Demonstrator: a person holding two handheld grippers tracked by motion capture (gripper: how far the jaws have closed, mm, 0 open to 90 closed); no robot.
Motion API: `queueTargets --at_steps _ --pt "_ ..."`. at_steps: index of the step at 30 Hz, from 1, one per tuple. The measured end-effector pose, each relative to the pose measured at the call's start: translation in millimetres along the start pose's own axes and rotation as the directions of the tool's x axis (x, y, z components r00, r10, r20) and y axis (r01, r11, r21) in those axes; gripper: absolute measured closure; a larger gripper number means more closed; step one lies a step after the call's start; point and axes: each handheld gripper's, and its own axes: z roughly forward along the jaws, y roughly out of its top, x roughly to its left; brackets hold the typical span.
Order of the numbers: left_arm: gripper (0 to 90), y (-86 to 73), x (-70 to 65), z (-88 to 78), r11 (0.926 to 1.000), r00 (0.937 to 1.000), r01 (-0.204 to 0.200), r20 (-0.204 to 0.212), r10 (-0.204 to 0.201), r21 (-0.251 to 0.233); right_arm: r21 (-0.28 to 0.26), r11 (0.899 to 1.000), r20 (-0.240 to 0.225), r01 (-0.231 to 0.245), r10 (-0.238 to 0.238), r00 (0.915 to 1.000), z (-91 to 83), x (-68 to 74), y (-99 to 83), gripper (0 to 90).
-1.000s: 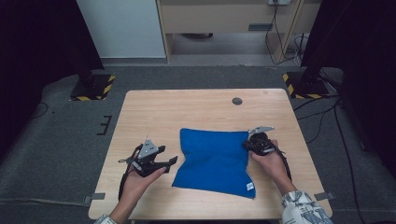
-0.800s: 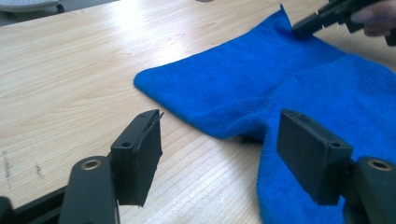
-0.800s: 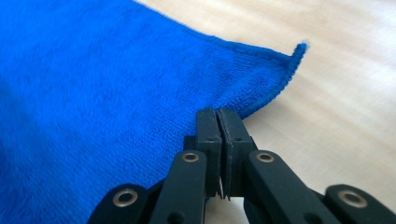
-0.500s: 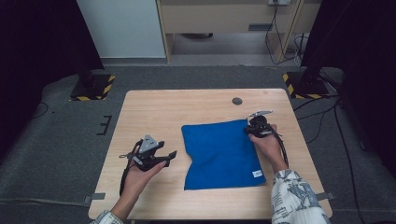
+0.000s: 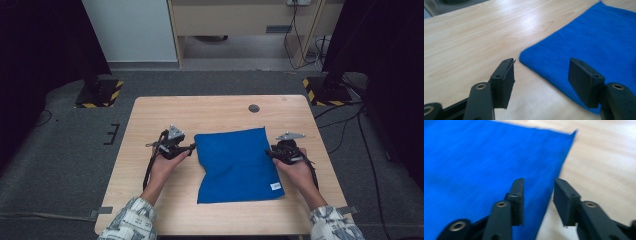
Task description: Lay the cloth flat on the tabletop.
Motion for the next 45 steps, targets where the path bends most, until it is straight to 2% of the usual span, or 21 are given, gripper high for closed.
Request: queueTargets --at_steps 2,6,8,10,11,14,18,20,23,25,28,31,32,35,36,37,39,41,43,44,45 --pt "39.7 2.2 2.3 11.2 0.9998 0.9999 0.01 0.001 -0.01 0.016 0.013 1.0 -0.01 0.012 -0.011 0.9999 -5.6 5.0 -7.8 64.4" --pt "42.4 1.1 -0.8 26.9 0.9976 0.9998 -0.013 -0.011 0.014 0.069 0.028 1.0 0.005 0.002 -0.002 1.0 -5.9 6.0 -15.0 66.0" --pt "43.0 0.6 -2.9 29.7 0.9972 0.9997 -0.022 -0.009 0.023 0.071 0.041 0.999 0.007 0.011 -0.012 0.9999 -3.8 4.3 -15.4 72.8" --pt "43.6 0.9 -3.4 30.1 0.9978 0.9997 -0.021 -0.013 0.022 0.063 0.05 0.999 -0.004 0.022 -0.022 0.9998 -3.4 4.0 -15.3 86.5" --pt "44.0 1.1 -3.1 30.2 0.9981 0.9998 -0.017 -0.011 0.018 0.058 0.053 0.998 -0.001 0.024 -0.024 0.9997 -3.8 3.7 -15.2 87.9" --pt "46.1 2.2 -0.6 31.2 0.9986 1.0 -0.001 -0.007 0.002 0.052 0.066 0.997 0.015 0.031 -0.032 0.9994 -7.9 1.8 -16.2 88.6" --pt "48.8 3.7 -0.4 35.0 0.9989 0.9994 0.022 0.026 -0.023 0.043 0.074 0.997 0.039 -0.004 0.001 0.9993 -23.4 -4.6 -23.0 87.8" --pt "49.7 5.5 -2.4 39.4 0.9982 0.9974 0.038 0.06 -0.041 0.047 0.066 0.998 0.031 -0.018 0.016 0.9994 -29.4 -8.0 -27.9 84.6" --pt "49.7 9.6 -7.6 47.8 0.9983 0.9964 0.036 0.075 -0.039 0.046 0.047 0.998 0.014 -0.031 0.03 0.9995 -32.0 -10.8 -31.0 76.0" --pt "50.1 12.4 -9.8 54.6 0.9976 0.997 0.019 0.074 -0.024 0.067 0.041 0.998 0.006 -0.037 0.037 0.9993 -31.2 -10.8 -30.9 76.9" --pt "52.4 12.9 -10.7 63.4 0.9963 0.9964 0.033 0.075 -0.039 0.079 0.054 0.998 0.0 -0.024 0.024 0.9997 -27.6 -9.0 -31.3 82.4" --pt "59.7 10.9 -11.0 70.8 0.9926 0.9964 0.032 0.075 -0.041 0.118 0.058 0.998 0.001 -0.009 0.009 1.0 -24.3 -9.0 -32.2 85.7" --pt "62.0 10.3 -11.4 72.9 0.9928 0.9957 0.035 0.081 -0.044 0.114 0.057 0.998 -0.002 -0.01 0.01 0.9999 -24.1 -9.2 -32.3 86.2" --pt "78.5 10.1 -12.8 75.7 0.9945 0.9928 0.017 0.116 -0.029 0.103 0.057 0.998 -0.007 -0.009 0.009 0.9999 -24.6 -10.1 -32.6 86.7" --pt "86.9 11.0 -13.4 76.7 0.9939 0.991 0.027 0.128 -0.041 0.107 0.056 0.998 -0.007 -0.008 0.008 0.9999 -24.7 -10.4 -32.7 86.9" --pt "89.0 12.3 -13.8 76.8 0.9927 0.9915 0.028 0.123 -0.043 0.117 0.055 0.998 -0.008 -0.009 0.009 0.9999 -24.7 -10.5 -32.8 87.0" --pt "89.5 15.9 -16.4 76.1 0.9921 0.9934 0.024 0.109 -0.038 0.123 0.054 0.999 -0.008 -0.008 0.009 0.9999 -24.4 -10.6 -32.8 87.0" --pt "89.5 21.6 -20.5 70.6 0.9952 0.9961 0.024 0.082 -0.032 0.095 0.054 0.999 -0.01 -0.008 0.009 0.9999 -24.7 -10.9 -32.7 87.0" --pt "89.4 31.2 -29.6 63.6 0.9972 0.9987 -0.016 0.05 0.013 0.073 0.045 0.999 -0.009 -0.012 0.012 0.9999 -24.9 -11.5 -32.9 87.0" --pt "89.4 37.2 -37.2 60.7 0.9965 0.9977 -0.048 0.051 0.045 0.068 0.046 0.999 -0.011 -0.015 0.015 0.9998 -25.1 -11.7 -32.9 87.0" --pt "89.3 40.2 -42.3 59.8 0.9961 0.9968 -0.057 0.06 0.053 0.067 0.045 0.999 -0.009 -0.015 0.015 0.9998 -25.2 -11.9 -33.1 86.9"
